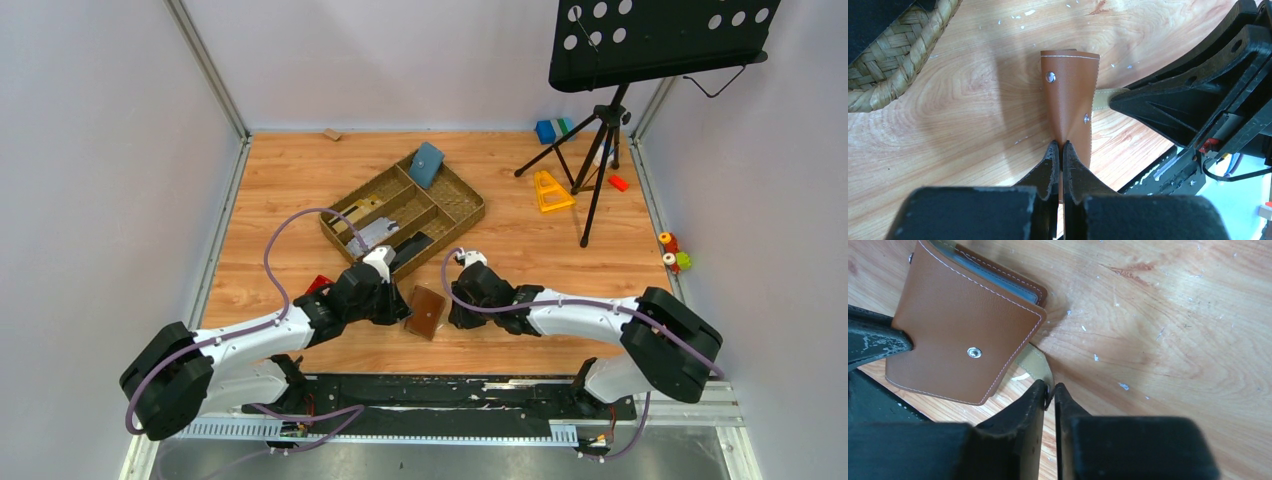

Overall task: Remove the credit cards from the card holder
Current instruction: Open the card holder at the center of the board.

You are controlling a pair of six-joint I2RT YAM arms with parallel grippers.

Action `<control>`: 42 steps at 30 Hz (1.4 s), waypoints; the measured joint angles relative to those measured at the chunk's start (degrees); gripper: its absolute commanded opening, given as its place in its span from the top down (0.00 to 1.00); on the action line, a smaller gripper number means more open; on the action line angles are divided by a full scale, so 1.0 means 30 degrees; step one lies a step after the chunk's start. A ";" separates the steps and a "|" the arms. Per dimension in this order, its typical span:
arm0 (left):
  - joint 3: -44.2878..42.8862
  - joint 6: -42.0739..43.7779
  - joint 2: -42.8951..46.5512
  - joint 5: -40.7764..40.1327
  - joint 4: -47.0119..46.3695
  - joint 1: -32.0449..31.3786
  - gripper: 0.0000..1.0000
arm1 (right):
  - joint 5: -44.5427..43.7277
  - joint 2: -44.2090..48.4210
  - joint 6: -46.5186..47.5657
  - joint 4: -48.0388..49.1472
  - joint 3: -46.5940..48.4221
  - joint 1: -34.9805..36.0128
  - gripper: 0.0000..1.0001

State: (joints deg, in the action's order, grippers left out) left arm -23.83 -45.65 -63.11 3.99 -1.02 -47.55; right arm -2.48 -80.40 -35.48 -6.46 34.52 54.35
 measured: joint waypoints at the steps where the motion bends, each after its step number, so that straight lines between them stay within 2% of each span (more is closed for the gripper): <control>1: 0.0000 0.0029 0.0000 -0.0015 0.0007 -0.0007 0.96 | 0.0000 0.0022 -0.0015 0.0007 0.0000 0.0000 0.98; 5: -0.0036 0.0401 0.0000 -0.0372 0.0262 -0.0138 0.74 | 0.0087 0.0481 0.0007 0.0270 -0.0146 0.0000 1.00; 9: -0.0663 0.1195 -0.0015 -0.1712 0.2011 -0.0765 0.50 | 0.0328 0.1749 0.0007 0.0663 -0.0656 0.0000 1.00; 12: -0.1603 0.1843 -0.0131 -0.2849 0.3315 -0.1464 0.39 | 0.0372 0.2535 0.0036 0.0867 -0.0780 0.0000 1.00; 15: -0.2506 0.2419 -0.0262 -0.3636 0.4051 -0.2171 0.15 | 0.0401 0.3024 0.0102 0.0984 -0.0787 0.0000 1.00; 17: -0.2834 0.2710 -0.0284 -0.3752 0.4116 -0.2535 0.03 | 0.0619 0.3118 0.0182 0.1071 -0.0787 0.0000 1.00; 20: -0.2936 0.3009 -0.0393 -0.3592 0.4058 -0.2790 0.00 | 0.0969 0.3118 0.0240 0.1195 -0.0787 0.0000 1.00; 29: -0.3592 0.3344 -0.2637 -0.2929 0.3956 -0.2878 0.01 | 0.1224 0.3650 0.0437 0.1377 -0.0787 0.0000 1.00; 35: -0.3723 0.3264 -0.4036 -0.1982 0.3599 -0.2878 0.04 | 0.1173 0.3949 0.0525 0.1268 -0.0787 0.0000 1.00; 42: -0.3636 0.2827 -0.3526 -0.1610 0.3155 -0.2871 0.01 | 0.0714 0.4255 0.0860 0.0780 -0.0787 0.0000 1.00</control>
State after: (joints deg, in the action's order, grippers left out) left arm -34.74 -37.17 -73.69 -0.84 8.45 -56.16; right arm -0.34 -67.64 -32.91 -4.12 32.16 54.35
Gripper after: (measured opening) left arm 0.977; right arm 0.035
